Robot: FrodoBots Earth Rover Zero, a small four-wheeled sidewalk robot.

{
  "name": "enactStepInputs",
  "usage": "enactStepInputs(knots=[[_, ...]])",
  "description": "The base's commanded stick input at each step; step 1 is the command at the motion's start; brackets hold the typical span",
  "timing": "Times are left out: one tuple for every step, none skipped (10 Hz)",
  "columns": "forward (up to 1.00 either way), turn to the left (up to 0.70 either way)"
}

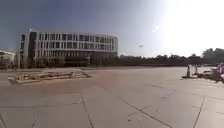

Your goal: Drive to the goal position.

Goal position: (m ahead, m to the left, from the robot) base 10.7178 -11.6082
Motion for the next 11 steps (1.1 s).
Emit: enactStepInputs(knots=[[0.70,0.00],[0.70,0.00],[0.70,0.00],[0.70,0.00],[0.70,0.00],[0.70,0.00],[0.70,-0.01],[0.70,-0.02],[0.70,-0.03],[0.70,-0.33],[0.70,-0.34]])
